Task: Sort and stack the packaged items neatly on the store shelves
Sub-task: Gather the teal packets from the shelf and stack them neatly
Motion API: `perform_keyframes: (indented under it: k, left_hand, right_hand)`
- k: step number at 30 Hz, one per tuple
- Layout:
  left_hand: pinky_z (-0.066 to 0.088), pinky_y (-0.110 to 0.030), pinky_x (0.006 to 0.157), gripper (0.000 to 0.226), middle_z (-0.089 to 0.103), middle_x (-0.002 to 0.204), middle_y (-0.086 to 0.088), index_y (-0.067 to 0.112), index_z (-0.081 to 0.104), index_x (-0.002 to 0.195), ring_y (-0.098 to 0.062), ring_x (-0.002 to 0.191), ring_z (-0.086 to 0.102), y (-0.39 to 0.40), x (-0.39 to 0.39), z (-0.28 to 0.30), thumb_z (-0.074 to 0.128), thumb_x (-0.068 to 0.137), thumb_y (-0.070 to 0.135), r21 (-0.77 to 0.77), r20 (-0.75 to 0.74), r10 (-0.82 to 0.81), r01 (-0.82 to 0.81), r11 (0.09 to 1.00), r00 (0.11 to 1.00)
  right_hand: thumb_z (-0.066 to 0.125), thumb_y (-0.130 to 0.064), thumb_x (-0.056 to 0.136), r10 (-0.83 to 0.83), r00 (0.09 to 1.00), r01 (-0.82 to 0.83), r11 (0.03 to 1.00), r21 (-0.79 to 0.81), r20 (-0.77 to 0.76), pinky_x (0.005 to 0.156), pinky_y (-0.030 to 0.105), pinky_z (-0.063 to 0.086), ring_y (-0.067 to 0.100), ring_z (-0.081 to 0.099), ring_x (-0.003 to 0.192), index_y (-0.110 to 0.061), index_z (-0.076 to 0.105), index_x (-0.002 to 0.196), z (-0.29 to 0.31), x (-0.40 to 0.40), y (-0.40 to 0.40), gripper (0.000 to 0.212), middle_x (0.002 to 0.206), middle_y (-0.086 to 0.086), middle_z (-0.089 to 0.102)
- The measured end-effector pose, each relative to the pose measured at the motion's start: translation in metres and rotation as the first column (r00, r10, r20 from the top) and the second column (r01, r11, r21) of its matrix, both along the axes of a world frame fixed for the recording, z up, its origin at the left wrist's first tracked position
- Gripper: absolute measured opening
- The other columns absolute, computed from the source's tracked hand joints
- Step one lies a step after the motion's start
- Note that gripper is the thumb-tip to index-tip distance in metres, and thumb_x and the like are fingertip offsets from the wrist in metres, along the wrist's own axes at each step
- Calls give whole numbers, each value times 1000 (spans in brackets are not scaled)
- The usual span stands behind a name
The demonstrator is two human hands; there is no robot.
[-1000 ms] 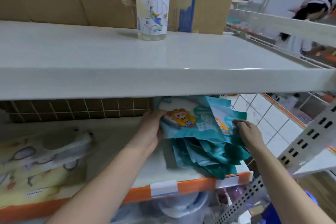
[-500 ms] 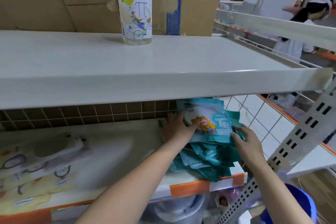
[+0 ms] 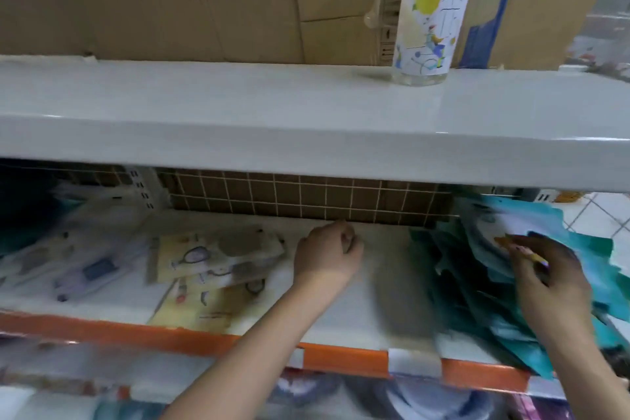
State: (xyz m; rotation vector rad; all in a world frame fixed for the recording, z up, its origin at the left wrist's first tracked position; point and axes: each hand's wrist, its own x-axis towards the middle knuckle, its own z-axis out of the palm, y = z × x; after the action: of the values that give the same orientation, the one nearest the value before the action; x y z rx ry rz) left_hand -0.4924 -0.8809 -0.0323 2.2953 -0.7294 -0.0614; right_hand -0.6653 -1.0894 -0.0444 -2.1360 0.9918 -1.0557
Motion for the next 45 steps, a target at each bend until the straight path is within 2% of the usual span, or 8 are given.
perform_keyframes:
  k: [5,10,13,20,22,34,39,45]
  left_hand:
    - [51,-33,72,14,68,90,-2,23,62,93,-25,88,63,122,45,1,53,90,33,-31,29,194,-193,981,981]
    - [44,-30,64,17,65,84,1,22,63,99,-25,86,63,256,90,2,51,92,31,-18,81,284,-283,959,956]
    - [34,-28,53,10,57,67,9,27,57,88,-17,67,55,334,112,0,50,94,30,-43,76,337,-334,941,938]
    - [47,-35,66,5,64,72,-1,29,60,89,-27,74,61,495,157,-15,56,90,25,-37,37,514,-513,858,857]
    - [50,-37,68,9,66,71,1,29,59,83,-23,72,61,532,166,-18,56,89,24,-68,-7,548,-548,834,836]
    - [47,-36,72,10,64,79,3,27,62,86,-24,82,58,661,238,-27,53,90,25,-129,-101,693,-701,702,713]
    - [45,-34,70,12,62,86,1,24,62,95,-23,83,57,706,287,-26,51,93,29,-111,-80,734,-738,666,675]
    - [42,-32,67,11,58,76,11,25,61,96,-17,77,55,764,339,-23,50,94,28,-99,-85,790,-795,599,607]
  right_hand:
    - [57,-18,93,199,979,-202,969,142,35,72,31,42,25,58,91,-18,65,104,5,65,87,14,95,5,62]
    - [54,-14,93,330,943,-328,917,227,28,75,32,42,23,60,92,-21,66,101,3,120,196,15,95,5,66]
    - [52,-10,94,450,893,-425,858,288,-24,72,32,42,23,61,90,-19,64,100,-6,153,261,16,93,5,67]
    - [56,-17,94,618,785,-553,728,406,-39,75,21,50,9,64,85,-28,63,92,-29,221,402,13,91,-6,69]
    - [56,-19,94,662,747,-581,690,432,-54,78,30,51,12,65,86,-26,64,94,-32,239,435,11,90,-2,68]
    - [54,-16,95,785,605,-664,588,462,-129,72,21,46,15,63,88,-29,62,89,-27,354,551,16,92,-1,67]
    - [58,-17,93,788,606,-652,570,500,-108,79,37,51,18,66,82,-24,64,85,-35,429,595,12,90,1,70]
    - [55,-33,94,853,504,-696,496,519,-138,65,25,51,7,65,87,-29,64,93,-34,522,659,9,94,-9,68]
